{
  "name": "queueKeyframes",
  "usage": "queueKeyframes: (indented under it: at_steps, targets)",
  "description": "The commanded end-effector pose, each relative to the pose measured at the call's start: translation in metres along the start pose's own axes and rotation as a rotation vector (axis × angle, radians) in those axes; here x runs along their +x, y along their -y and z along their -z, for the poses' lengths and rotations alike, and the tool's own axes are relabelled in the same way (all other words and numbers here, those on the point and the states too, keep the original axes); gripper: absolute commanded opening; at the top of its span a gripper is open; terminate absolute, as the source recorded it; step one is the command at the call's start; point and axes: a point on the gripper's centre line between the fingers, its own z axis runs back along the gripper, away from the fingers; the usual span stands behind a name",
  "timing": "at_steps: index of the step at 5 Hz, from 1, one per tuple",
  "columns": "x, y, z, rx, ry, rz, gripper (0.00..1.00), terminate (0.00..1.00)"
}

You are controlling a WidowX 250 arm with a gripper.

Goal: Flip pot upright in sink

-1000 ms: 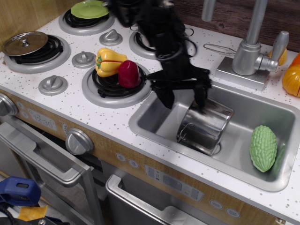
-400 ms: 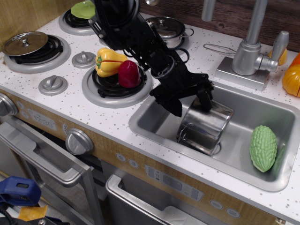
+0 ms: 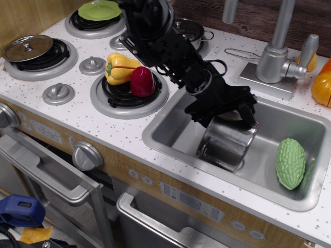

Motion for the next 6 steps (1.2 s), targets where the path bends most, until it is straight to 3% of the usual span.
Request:
queueKeyframes:
  at_steps: [1, 2, 4, 5, 6]
  targets:
    - [-0.006, 0.006, 0.004, -0.002, 0.035, 0.012, 0.00, 0.00]
    - [-0.005, 0.007, 0.000, -0.003, 0.033, 0.003, 0.00, 0.00]
    - [0.005, 0.001, -0.013, 0.067, -0.004, 0.073, 0.00, 0.00]
    - [0.011, -0.002, -0.015, 0.181, -0.029, 0.158, 0.00, 0.00]
    - [0.011, 0.005, -0.009, 0.329, -0.038, 0.232, 1.00, 0.00]
